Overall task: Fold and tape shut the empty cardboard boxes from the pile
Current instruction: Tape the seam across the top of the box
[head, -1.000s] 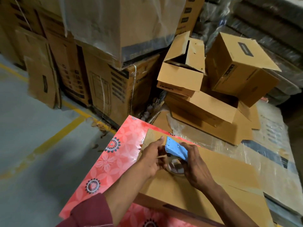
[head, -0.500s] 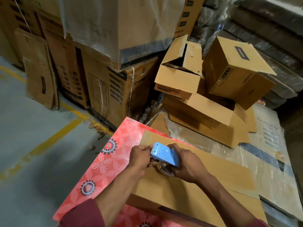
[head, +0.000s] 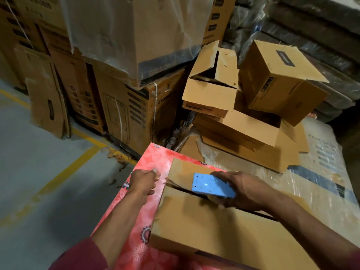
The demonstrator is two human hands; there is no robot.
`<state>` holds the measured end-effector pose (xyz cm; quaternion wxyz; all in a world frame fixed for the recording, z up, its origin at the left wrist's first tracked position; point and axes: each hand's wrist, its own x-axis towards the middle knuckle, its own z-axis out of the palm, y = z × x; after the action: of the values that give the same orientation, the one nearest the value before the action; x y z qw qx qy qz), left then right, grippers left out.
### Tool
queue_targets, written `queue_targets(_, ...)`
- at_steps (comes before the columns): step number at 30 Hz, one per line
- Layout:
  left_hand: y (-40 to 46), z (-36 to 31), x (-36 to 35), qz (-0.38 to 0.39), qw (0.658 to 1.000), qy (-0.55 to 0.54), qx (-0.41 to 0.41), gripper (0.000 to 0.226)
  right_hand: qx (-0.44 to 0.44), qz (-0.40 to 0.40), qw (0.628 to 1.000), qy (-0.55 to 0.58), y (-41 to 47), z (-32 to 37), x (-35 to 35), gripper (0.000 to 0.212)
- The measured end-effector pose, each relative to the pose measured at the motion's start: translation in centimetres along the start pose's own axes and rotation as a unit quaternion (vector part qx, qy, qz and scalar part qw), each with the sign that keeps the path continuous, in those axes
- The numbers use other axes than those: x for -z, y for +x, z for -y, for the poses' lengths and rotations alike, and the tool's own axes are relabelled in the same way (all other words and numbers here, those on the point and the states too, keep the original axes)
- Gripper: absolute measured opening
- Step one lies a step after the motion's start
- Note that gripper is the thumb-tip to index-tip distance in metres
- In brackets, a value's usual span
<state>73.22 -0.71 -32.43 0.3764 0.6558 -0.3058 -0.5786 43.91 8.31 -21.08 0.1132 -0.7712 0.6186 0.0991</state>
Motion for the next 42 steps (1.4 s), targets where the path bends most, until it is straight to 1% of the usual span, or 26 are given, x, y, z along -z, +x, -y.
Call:
queue_targets(3, 0.7, 0.7, -0.1, -0.007, 0.999, 0.038, -0.006, 0.026, 0.015, 0.034, 0.999, -0.026, 1.1, 1.2, -1.4, 0.094)
queue_targets(7, 1.8, 2.5, 0.0, -0.027, 0.996, 0.089, -0.010, 0.029, 0.005, 0.042, 0.998, -0.054, 2.3, 1.7, -2.5, 0.089)
queue_targets(11, 2.3, 4.1, 0.2, -0.034, 0.992, 0.122, -0.003, 0.027, 0.007, 0.061, 0.995, -0.076, 3.5, 2.4, -2.7, 0.091)
queue_targets(14, 2.3, 5.0, 0.1, -0.035, 0.988, 0.151, -0.014, 0.024, 0.002, 0.071, 0.994, -0.083, 4.0, 2.7, -2.9, 0.096)
queue_targets(18, 1.7, 6.1, -1.0, -0.041, 0.974, 0.220, -0.030, 0.029, 0.000, 0.090, 0.992, -0.092, 4.3, 3.0, -3.1, 0.102)
queue_targets(22, 1.8, 7.3, -1.9, -0.031, 0.976, 0.217, -0.018, 0.043, 0.009, 0.109, 0.986, -0.128, 4.8, 3.8, -3.1, 0.105)
queue_targets(24, 2.2, 7.4, -1.9, -0.018, 0.975, 0.219, -0.024, 0.048, 0.014, 0.115, 0.983, -0.142, 5.2, 4.3, -3.2, 0.104)
queue_targets(27, 2.2, 7.1, -2.0, 0.018, 0.970, 0.240, -0.023, 0.039, 0.011, 0.125, 0.982, -0.145, 6.0, 4.5, -3.0, 0.102)
queue_targets(28, 2.4, 7.0, -2.0, 0.028, 0.968, 0.248, -0.012, 0.036, 0.012, 0.128, 0.981, -0.144, 6.2, 4.6, -2.8, 0.102)
queue_targets(29, 2.5, 7.2, -1.8, 0.039, 0.969, 0.243, 0.013, 0.043, 0.013, 0.131, 0.981, -0.145, 6.3, 4.6, -2.8, 0.101)
queue_targets(31, 2.8, 8.2, -1.3, 0.079, 0.972, 0.200, 0.096, 0.073, 0.015, 0.134, 0.981, -0.143, 6.3, 4.6, -2.7, 0.099)
queue_targets(32, 2.8, 8.6, -1.1, 0.101, 0.968, 0.196, 0.118, 0.074, 0.017, 0.135, 0.981, -0.142, 6.3, 4.6, -2.8, 0.098)
queue_targets(33, 2.6, 8.9, -0.9, 0.114, 0.966, 0.205, 0.105, 0.063, 0.020, 0.135, 0.981, -0.141, 6.2, 4.6, -2.8, 0.098)
queue_targets(34, 2.5, 9.2, -0.9, 0.101, 0.970, 0.212, 0.059, 0.049, 0.023, 0.133, 0.981, -0.141, 6.2, 4.6, -2.8, 0.099)
queue_targets(35, 2.1, 9.3, -1.0, 0.059, 0.975, 0.214, -0.003, 0.039, 0.025, 0.131, 0.981, -0.142, 6.2, 4.6, -2.8, 0.100)
queue_targets(36, 1.4, 9.0, -1.1, 0.008, 0.979, 0.193, -0.067, 0.031, 0.026, 0.130, 0.981, -0.141, 6.1, 4.7, -2.7, 0.101)
queue_targets(37, 0.3, 8.1, -1.1, -0.035, 0.977, 0.160, -0.138, 0.026, 0.026, 0.131, 0.981, -0.139, 6.0, 4.8, -2.5, 0.103)
queue_targets(38, -0.7, 7.0, -1.1, -0.060, 0.963, 0.139, -0.225, 0.026, 0.026, 0.132, 0.982, -0.134, 5.9, 4.8, -2.4, 0.105)
queue_targets(39, -1.5, 6.1, -1.1, -0.052, 0.937, 0.145, -0.312, 0.029, 0.028, 0.131, 0.983, -0.126, 5.8, 4.8, -2.3, 0.106)
queue_targets(40, -2.1, 5.3, -1.0, -0.012, 0.903, 0.182, -0.389, 0.038, 0.033, 0.128, 0.984, -0.121, 5.7, 4.9, -2.1, 0.107)
queue_targets(41, -2.5, 4.9, -0.9, 0.051, 0.861, 0.243, -0.443, 0.050, 0.041, 0.123, 0.984, -0.121, 5.5, 5.0, -1.8, 0.106)
queue_targets(42, -2.7, 4.7, -0.9, 0.118, 0.809, 0.332, -0.470, 0.066, 0.053, 0.116, 0.984, -0.125, 5.3, 5.3, -1.4, 0.104)
